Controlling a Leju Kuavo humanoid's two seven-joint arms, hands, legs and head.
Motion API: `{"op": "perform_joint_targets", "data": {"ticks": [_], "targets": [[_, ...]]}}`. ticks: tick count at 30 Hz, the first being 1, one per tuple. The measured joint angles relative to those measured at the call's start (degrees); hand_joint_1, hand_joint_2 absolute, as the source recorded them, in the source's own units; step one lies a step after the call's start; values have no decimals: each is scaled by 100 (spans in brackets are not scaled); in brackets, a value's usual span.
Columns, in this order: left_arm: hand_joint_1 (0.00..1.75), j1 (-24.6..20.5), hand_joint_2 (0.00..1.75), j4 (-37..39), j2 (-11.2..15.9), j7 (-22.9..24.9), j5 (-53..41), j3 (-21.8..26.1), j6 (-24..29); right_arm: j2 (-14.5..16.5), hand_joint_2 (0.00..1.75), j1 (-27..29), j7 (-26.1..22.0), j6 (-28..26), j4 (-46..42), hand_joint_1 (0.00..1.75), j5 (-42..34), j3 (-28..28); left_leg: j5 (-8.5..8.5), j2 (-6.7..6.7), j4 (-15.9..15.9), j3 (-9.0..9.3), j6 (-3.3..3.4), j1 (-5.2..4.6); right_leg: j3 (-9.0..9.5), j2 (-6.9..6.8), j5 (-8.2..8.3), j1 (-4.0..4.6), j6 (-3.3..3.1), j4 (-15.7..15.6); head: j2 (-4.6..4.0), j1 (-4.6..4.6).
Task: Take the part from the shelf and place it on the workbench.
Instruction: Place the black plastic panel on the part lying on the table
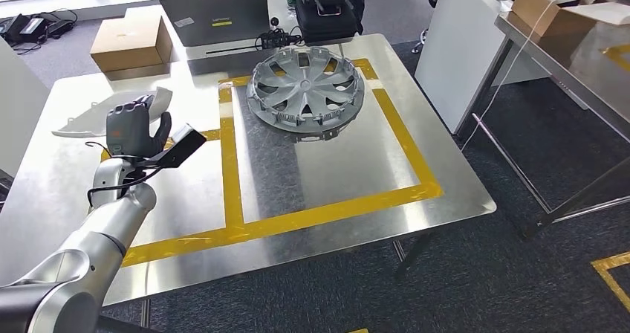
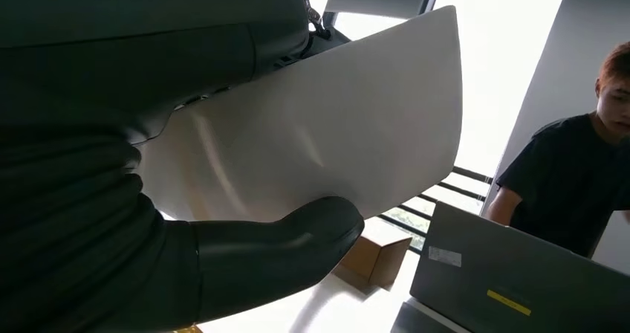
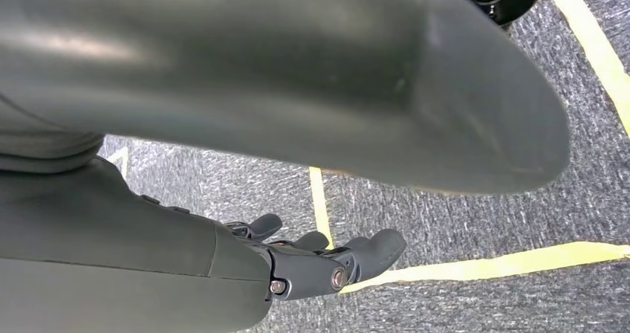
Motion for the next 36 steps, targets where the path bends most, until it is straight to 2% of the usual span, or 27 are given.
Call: {"op": "perform_joint_targets", "data": {"ticks": [2,7,11,25,34,36], "targets": [[0,0,175,23,-7,-34,24,0,-3,0,0,0,-16,8,0,0,-1,0,0,0,0,0,0,0,0,0,0,0,0,0,0,0],[0,2,175,75,-39,-73,47,0,-37,-2,0,-1,-32,24,0,0,-17,0,0,0,0,0,0,0,0,-1,0,-2,0,0,0,1],[0,4,0,93,-69,-152,77,0,-40,-2,0,-2,-68,26,0,0,-33,0,-1,0,0,0,2,0,1,-2,0,-4,1,-1,0,1],[0,-51,0,47,-135,-129,-89,-55,9,0,0,-4,-66,26,0,0,36,0,-2,0,0,1,4,0,1,-1,0,-4,1,-1,0,0],[0,-139,0,-83,-143,-250,-111,-57,9,0,0,-4,-92,66,0,0,63,0,-1,0,0,1,4,0,1,-1,0,-4,1,-1,0,0],[0,-203,0,-230,-145,-416,-104,-56,9,0,0,-5,-109,95,0,0,82,0,-1,0,0,1,4,0,1,-1,0,-4,1,-1,0,0]]}}
